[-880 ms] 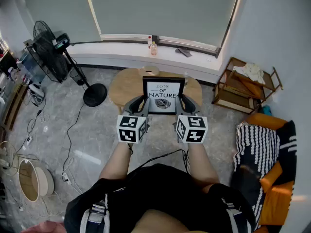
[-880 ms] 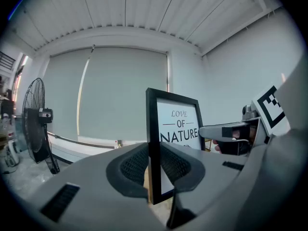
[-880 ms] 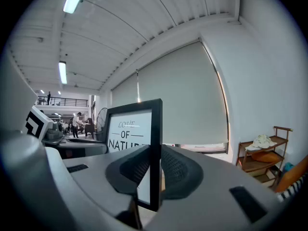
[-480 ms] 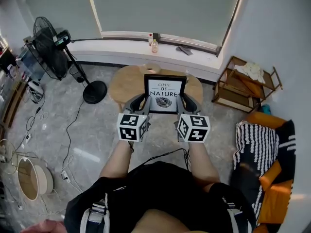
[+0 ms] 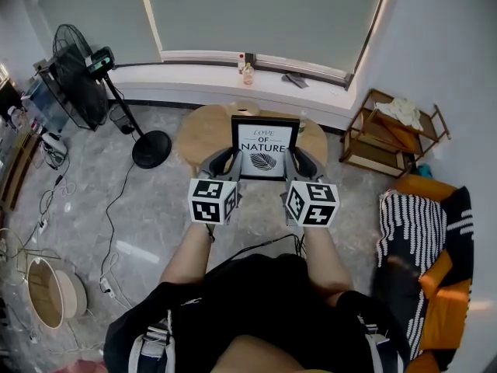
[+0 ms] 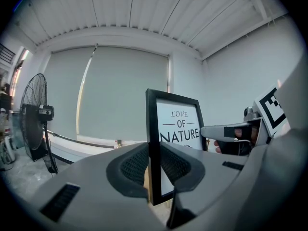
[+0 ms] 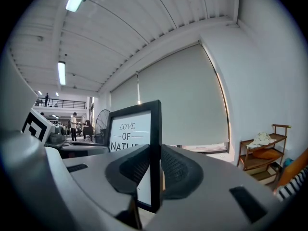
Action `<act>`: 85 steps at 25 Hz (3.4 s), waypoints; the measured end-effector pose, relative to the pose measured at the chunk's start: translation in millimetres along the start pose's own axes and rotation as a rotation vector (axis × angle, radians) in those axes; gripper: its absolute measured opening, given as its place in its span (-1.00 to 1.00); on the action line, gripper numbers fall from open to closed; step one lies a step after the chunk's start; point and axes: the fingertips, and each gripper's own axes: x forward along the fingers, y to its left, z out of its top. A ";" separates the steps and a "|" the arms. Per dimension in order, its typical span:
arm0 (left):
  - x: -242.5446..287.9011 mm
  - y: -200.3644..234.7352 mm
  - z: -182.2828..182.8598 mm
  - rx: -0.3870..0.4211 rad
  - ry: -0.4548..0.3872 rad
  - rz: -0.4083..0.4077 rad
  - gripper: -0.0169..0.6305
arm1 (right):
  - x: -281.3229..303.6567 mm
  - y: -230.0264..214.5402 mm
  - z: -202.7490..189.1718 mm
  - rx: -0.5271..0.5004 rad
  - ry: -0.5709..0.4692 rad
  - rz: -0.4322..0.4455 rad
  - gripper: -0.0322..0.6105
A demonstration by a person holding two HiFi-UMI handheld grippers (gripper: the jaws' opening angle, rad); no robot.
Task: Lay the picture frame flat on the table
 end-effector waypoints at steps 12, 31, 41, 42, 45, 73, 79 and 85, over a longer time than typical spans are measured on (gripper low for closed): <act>46.2 35.4 -17.1 -0.018 0.032 -0.004 -0.69 | 57.5 -10.9 -15.8 0.021 0.023 0.008 -0.62; 366.1 109.0 57.5 -0.011 0.067 0.056 -0.69 | 338.7 -197.0 54.2 0.061 0.038 0.101 -0.62; 460.1 158.8 33.2 -0.040 0.183 0.051 -0.68 | 444.0 -235.0 28.2 0.109 0.155 0.098 -0.63; 467.0 167.4 29.3 -0.044 0.195 0.040 -0.68 | 454.3 -234.0 24.8 0.112 0.166 0.089 -0.63; 485.0 195.8 16.0 -0.065 0.230 0.014 -0.67 | 482.9 -226.8 12.3 0.112 0.208 0.072 -0.63; 572.4 270.4 -292.0 -0.277 0.768 -0.164 -0.67 | 574.7 -251.9 -309.6 0.362 0.760 -0.059 -0.63; 590.2 266.8 -378.8 -0.324 0.872 -0.193 -0.67 | 579.7 -270.9 -396.1 0.414 0.850 -0.089 -0.63; 597.8 259.2 -463.5 -0.350 0.999 -0.219 -0.67 | 572.3 -284.1 -481.9 0.488 0.932 -0.117 -0.63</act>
